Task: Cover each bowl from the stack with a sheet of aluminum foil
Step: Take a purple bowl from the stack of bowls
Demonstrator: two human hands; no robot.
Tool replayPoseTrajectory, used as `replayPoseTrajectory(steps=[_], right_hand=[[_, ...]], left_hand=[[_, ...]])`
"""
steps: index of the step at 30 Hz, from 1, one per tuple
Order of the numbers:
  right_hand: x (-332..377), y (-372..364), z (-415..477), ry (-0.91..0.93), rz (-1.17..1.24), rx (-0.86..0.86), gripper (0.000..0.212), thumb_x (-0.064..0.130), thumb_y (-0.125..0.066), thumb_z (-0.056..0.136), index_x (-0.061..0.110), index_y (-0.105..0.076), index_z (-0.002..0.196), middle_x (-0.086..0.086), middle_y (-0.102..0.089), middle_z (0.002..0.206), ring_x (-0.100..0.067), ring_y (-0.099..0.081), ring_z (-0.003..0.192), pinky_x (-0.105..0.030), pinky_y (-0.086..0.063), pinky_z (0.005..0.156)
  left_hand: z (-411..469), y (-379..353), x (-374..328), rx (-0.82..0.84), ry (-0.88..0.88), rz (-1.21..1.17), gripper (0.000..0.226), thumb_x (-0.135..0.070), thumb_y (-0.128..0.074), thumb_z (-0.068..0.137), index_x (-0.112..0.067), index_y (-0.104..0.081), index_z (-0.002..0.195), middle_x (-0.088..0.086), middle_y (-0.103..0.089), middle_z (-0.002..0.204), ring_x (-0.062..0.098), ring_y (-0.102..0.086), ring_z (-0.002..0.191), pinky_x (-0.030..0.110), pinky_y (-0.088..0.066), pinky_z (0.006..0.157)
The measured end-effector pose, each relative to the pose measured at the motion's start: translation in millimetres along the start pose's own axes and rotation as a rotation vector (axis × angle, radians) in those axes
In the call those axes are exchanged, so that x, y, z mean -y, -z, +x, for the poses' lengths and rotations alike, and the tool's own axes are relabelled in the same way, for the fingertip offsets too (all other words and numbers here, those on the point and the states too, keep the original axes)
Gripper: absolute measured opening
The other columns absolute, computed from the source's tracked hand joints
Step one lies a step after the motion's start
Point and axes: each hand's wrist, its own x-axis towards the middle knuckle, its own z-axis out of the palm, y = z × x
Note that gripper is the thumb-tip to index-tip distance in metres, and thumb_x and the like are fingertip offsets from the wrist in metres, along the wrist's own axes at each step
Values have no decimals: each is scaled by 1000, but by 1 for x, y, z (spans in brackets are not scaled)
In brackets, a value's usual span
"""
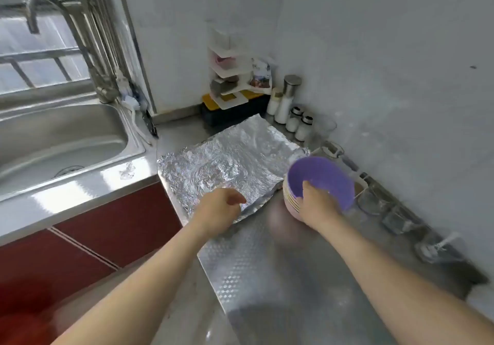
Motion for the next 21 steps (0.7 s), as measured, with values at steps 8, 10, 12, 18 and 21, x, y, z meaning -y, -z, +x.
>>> replayPoseTrajectory(steps=[8,10,12,18,21], right_hand=[[1,-12,9,134,-44,-124,11,20,-46,94,16,-50,84,-11,-67,93,-35,-60,85,-34,-33,64],[2,-10,6,148,-59,-180,12,19,-48,93,16,-42,83,-9,-67,92,-34,-54,79,-33,-28,64],[1,-8,3,150,-25,-225,12,18,-48,94,16,-43,83,-8,-67,92,-32,-50,76,-33,-26,65],[-3,-7,7,197,91,-310,14,10,-52,92,14,-47,80,-10,-63,86,-33,-57,85,-34,-27,62],[-7,-14,10,254,164,-258,11,13,-50,94,14,-44,84,-9,-59,93,-31,-54,87,-35,-31,63]], left_hand=[[40,-64,43,49,-61,726,66,-35,-49,95,-34,-14,151,6,-13,161,25,-11,148,47,-14,119],[44,-70,55,78,-58,806,66,-35,-41,100,-35,-1,152,7,0,163,26,-2,150,49,-6,120],[47,-73,63,124,-65,866,68,-38,-36,102,-35,9,152,8,6,163,27,1,150,50,-2,119],[66,-56,72,121,-16,898,71,-26,-36,102,-39,14,151,10,5,163,28,-5,150,54,-4,120],[74,-54,56,131,53,759,83,-23,-51,94,-33,6,153,10,6,163,30,2,150,58,-1,118]])
